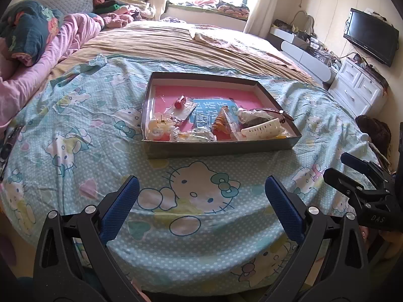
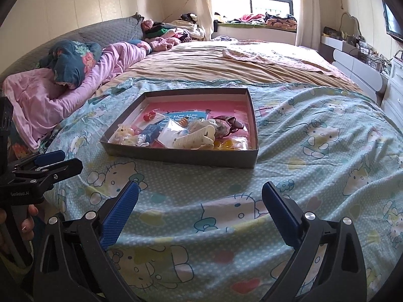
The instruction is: Organize jewelry
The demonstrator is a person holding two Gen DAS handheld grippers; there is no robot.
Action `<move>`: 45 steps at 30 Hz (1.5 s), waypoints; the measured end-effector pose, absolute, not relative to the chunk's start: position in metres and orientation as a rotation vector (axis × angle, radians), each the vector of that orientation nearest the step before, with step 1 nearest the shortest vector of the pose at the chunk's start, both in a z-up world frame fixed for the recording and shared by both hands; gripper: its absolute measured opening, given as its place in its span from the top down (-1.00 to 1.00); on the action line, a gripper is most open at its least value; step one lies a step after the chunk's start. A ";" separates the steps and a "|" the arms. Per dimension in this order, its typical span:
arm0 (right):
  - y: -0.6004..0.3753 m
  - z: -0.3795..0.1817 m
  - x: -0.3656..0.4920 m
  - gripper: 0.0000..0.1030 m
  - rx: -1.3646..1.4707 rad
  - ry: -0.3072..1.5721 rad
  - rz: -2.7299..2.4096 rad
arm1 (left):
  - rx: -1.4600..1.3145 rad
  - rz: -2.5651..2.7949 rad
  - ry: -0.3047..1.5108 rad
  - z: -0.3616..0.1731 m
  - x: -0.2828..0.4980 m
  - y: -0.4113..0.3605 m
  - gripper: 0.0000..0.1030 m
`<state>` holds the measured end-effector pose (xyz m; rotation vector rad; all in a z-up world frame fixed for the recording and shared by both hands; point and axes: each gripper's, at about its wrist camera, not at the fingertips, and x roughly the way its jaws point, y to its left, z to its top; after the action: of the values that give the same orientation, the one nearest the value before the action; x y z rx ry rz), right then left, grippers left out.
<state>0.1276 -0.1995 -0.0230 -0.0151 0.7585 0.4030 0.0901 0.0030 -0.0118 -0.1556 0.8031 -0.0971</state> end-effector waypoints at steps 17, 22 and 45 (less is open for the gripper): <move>-0.199 -0.017 0.124 -0.90 -0.023 0.748 0.406 | -0.158 -0.078 0.777 -0.001 0.084 0.009 -0.81; -0.199 -0.017 0.123 -0.90 -0.024 0.748 0.407 | -0.153 -0.079 0.780 0.000 0.084 0.010 -0.81; -0.200 -0.017 0.124 -0.90 -0.022 0.749 0.403 | -0.140 -0.045 0.783 0.000 0.083 0.009 -0.81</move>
<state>0.1235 -0.2000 -0.0166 -0.0224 0.7494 0.4030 0.0830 0.0093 -0.0001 -0.1398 0.7834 -0.0450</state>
